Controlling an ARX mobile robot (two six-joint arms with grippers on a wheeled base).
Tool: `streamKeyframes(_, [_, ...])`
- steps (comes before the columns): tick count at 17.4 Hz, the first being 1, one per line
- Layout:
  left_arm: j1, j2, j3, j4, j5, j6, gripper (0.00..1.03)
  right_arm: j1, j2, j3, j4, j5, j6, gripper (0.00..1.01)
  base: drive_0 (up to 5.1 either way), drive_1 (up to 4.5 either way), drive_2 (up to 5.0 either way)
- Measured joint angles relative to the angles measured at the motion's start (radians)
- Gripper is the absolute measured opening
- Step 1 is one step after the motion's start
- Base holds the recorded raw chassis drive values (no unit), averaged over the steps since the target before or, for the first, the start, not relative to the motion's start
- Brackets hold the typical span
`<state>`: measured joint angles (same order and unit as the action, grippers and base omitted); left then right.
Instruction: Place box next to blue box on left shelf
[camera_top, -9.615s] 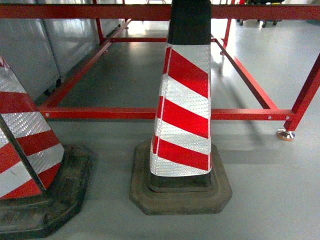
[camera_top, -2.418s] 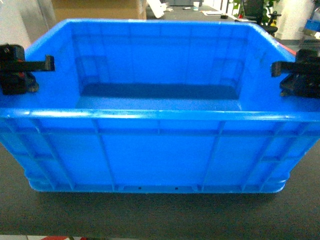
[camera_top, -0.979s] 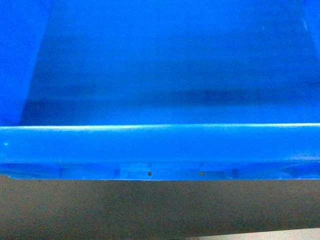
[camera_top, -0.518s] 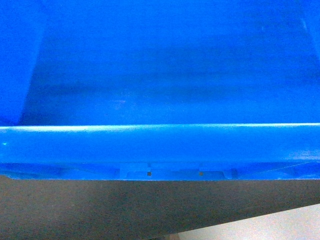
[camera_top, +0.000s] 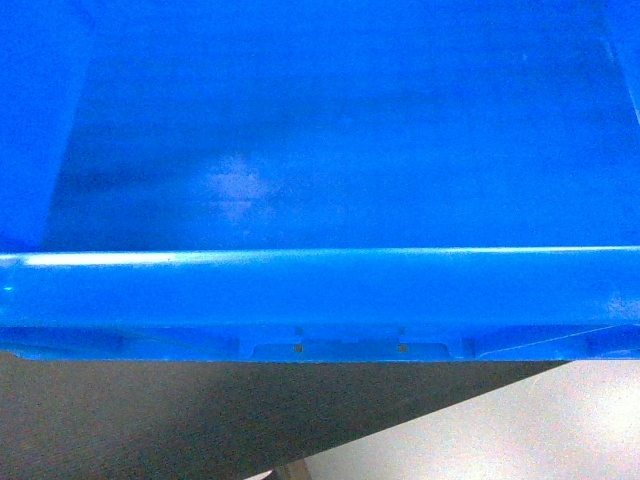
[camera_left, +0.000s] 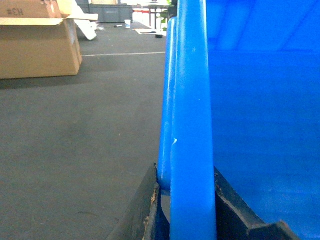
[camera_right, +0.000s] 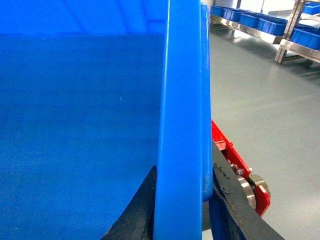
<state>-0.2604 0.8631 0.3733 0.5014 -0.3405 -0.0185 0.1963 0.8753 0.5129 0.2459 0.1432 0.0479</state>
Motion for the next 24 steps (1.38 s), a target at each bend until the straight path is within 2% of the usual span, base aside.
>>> streamKeyframes(24, [0.000,0.000,0.000,0.000,0.000,0.000,0.18,0.000,0.000,0.000,0.000,0.000,0.000,0.21,-1.6,-1.55,-1.6])
